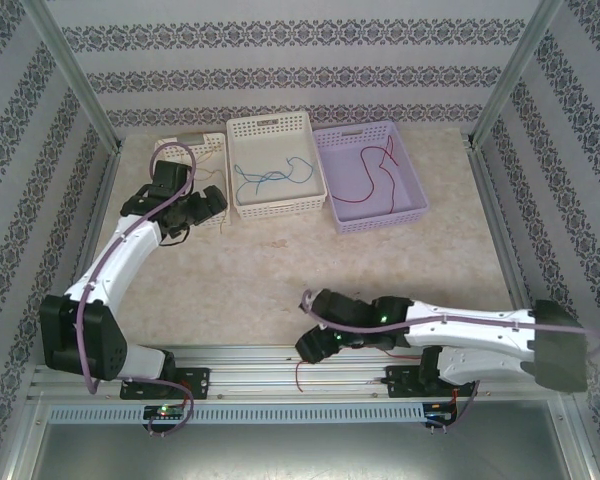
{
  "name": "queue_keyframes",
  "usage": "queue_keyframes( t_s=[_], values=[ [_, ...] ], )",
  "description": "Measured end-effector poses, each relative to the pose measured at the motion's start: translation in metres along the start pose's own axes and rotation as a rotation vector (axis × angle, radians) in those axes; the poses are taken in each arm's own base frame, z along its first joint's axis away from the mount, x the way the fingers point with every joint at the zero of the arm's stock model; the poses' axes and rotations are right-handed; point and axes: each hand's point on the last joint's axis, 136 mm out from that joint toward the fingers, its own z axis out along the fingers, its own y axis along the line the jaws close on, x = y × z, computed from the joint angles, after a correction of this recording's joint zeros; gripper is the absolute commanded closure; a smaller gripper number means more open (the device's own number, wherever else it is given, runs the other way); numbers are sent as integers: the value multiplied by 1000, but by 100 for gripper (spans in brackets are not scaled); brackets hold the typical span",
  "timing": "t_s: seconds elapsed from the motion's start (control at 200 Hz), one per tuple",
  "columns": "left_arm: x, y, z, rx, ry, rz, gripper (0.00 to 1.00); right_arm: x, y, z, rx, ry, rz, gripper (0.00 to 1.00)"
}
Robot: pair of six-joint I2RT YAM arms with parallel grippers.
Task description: Untangle the cables
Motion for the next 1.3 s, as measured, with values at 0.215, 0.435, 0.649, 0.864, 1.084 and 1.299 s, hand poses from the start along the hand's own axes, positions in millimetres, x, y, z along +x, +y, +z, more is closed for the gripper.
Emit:
queue_keyframes(
  t_s=[0.215, 0.435, 0.649, 0.864, 1.084, 1.299],
  values=[
    [3, 0, -16, 9, -6, 36, 0, 18, 27, 24, 20, 78, -20, 33],
    [6, 3, -21, 12, -10, 49, 0, 35, 39, 45, 54, 144, -17, 37],
    [6, 3, -21, 11, -10, 53, 0, 43, 37, 56, 82, 172, 16, 47],
    [7, 3, -21, 11, -9, 55, 0, 50, 24, 68, 138, 210, 32, 60],
    [7, 3, -20, 10, -8, 58, 0, 38, 13, 61, 162, 179, 64, 84],
    [7, 4, -20, 9, -7, 66, 0, 20, 18, 33, 129, 92, 70, 100]
  ],
)
